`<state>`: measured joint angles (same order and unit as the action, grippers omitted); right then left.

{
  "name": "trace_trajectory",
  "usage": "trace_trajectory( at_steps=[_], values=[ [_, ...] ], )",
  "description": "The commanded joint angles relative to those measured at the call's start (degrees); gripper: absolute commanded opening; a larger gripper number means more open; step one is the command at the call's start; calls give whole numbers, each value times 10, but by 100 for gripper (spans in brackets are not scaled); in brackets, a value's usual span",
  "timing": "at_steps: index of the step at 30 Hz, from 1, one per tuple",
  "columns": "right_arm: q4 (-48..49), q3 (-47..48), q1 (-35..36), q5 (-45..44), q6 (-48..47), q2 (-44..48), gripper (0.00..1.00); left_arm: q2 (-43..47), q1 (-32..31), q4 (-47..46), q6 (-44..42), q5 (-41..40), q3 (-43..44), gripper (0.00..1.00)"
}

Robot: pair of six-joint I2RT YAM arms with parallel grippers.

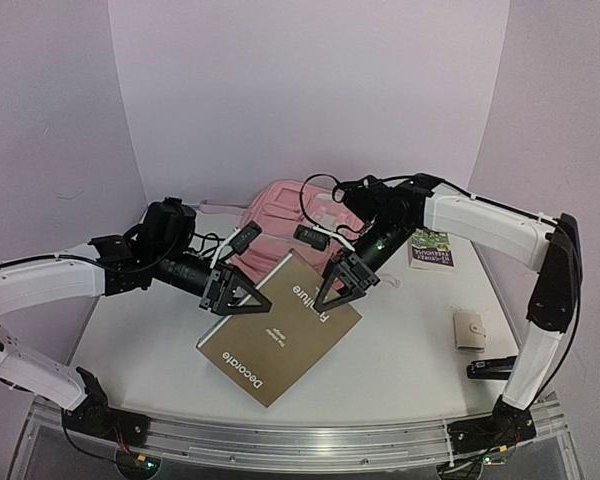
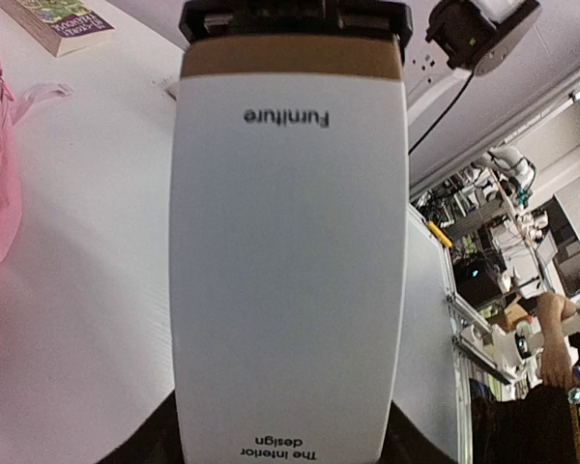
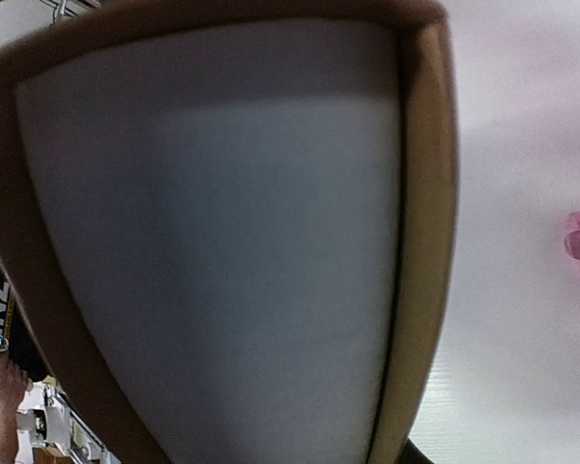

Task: Pack the student bag
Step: Pick up the book from the center of the board.

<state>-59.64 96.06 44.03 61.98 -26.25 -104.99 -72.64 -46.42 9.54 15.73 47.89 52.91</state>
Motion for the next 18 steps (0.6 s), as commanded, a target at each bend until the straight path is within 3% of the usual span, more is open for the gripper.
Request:
trace_trajectory(
  at_steps=[1,4,12,18],
  values=[
    [-6,32,-7,13,13,28,27,33,1,-80,36,-48,-17,69],
    [-4,45,-29,11,23,26,27,68,22,-118,75,-95,-48,80],
    [3,93,-115,49,63,9,25,181,67,-178,157,-174,-118,97],
    [25,133,-130,45,103,3,25,186,74,-237,217,-151,-169,100]
  ],
)
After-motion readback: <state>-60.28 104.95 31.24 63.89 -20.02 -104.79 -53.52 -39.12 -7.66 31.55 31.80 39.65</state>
